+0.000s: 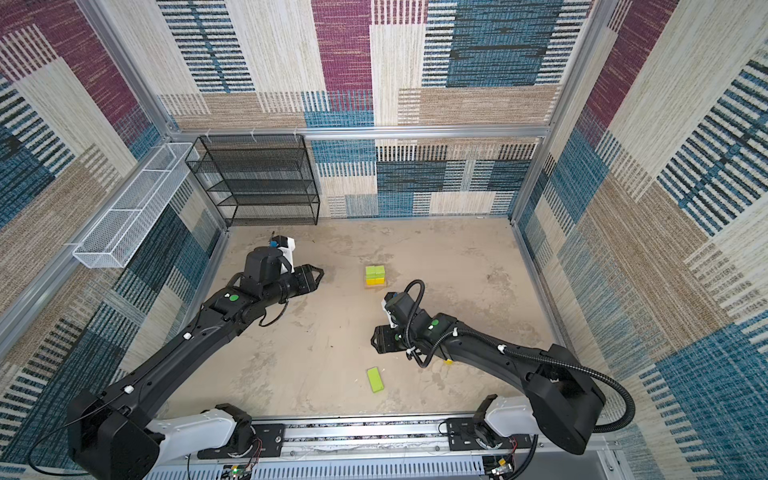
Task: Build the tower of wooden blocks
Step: 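Move the right gripper down toward the long green block near the robot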
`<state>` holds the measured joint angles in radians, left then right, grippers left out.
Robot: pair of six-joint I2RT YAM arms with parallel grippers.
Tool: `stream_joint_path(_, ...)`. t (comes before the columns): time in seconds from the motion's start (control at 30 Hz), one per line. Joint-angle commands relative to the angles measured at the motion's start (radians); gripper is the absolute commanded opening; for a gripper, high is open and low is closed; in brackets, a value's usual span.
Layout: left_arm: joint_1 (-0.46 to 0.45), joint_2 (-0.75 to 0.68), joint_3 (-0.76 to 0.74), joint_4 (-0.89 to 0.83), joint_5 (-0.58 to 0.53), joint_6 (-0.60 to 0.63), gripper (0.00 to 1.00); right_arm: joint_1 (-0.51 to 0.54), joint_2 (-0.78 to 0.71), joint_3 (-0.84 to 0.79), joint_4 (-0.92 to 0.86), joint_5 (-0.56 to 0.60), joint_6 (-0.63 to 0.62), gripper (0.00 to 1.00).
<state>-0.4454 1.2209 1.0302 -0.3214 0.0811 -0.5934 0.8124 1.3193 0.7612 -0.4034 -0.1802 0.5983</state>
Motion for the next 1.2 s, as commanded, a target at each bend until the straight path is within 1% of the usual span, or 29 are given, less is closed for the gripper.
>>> stream_joint_path(0.0, 0.001, -0.006, -0.004, 0.017, -0.006, 0.026, 0.48, 0.04, -0.002, -0.016, -0.013, 0.01, 0.07, 0.65)
stream_joint_path(0.2, 0.002, -0.008, -0.002, 0.013, -0.01, 0.033, 0.48, 0.088, 0.012, -0.031, -0.038, -0.007, 0.097, 0.7)
stream_joint_path(0.7, 0.004, -0.019, -0.007, 0.011, -0.025, 0.038, 0.48, 0.136, -0.016, -0.095, -0.027, -0.072, 0.157, 0.83)
stream_joint_path(1.0, 0.006, -0.012, -0.007, 0.01, -0.026, 0.041, 0.48, 0.19, 0.016, -0.135, 0.01, -0.132, 0.212, 0.84)
stream_joint_path(1.17, 0.007, -0.013, -0.01, 0.013, -0.026, 0.041, 0.48, 0.213, 0.054, -0.134, 0.068, -0.164, 0.233, 0.83)
